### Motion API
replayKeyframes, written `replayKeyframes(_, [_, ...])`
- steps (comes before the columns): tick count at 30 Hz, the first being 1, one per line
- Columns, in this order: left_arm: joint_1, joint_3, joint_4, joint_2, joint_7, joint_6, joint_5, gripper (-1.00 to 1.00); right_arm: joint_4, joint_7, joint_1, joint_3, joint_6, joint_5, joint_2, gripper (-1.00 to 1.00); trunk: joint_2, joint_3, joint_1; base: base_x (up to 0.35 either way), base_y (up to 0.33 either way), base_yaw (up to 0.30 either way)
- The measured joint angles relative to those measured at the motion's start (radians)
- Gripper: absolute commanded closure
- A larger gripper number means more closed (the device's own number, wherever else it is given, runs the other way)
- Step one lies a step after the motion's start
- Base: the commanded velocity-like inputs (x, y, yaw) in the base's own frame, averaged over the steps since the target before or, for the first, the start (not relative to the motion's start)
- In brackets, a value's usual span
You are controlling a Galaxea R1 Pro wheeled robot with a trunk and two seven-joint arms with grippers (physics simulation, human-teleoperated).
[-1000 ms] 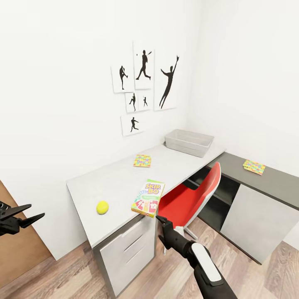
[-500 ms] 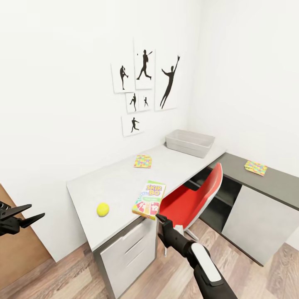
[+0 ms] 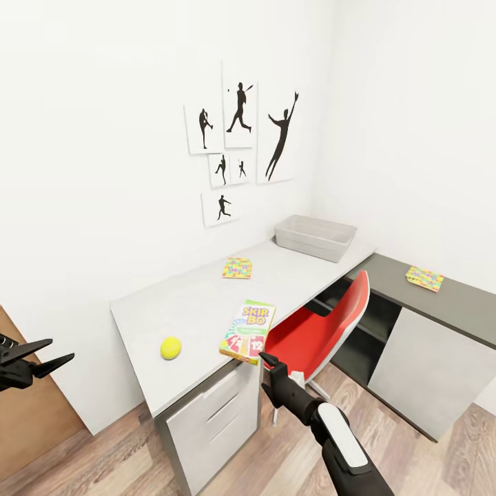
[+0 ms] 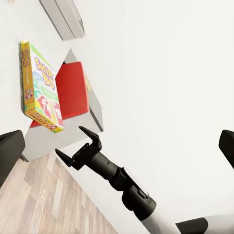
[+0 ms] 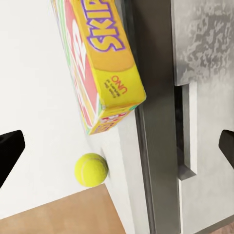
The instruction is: Put all the toys in the child's room - the three board games (two on the bed and one on the table), the two jigsaw puzzles on the table, and the tennis ball on the table - inside the toy box on the table in the child's room.
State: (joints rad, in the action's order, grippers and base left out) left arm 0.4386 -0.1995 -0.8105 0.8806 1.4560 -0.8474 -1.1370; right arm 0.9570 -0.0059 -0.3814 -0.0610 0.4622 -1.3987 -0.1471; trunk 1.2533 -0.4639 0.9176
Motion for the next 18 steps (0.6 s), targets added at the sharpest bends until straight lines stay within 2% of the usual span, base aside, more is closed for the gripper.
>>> replayKeyframes(12, [0.0, 0.0, 0.0, 0.0, 0.001, -0.001, -0.003, -1.0, 0.0, 0.001, 0.0, -0.003, 0.0, 0.001, 0.001, -1.0, 0.0, 0.0, 0.0, 0.0, 0.0, 0.0])
replayKeyframes(18, [0.0, 0.0, 0.0, 0.0, 0.001, 0.0, -0.004, -1.0, 0.0, 0.003, 0.0, -0.003, 0.0, -0.001, 0.002, -1.0, 0.042, -0.019, 0.023, 0.0, 0.0, 0.0])
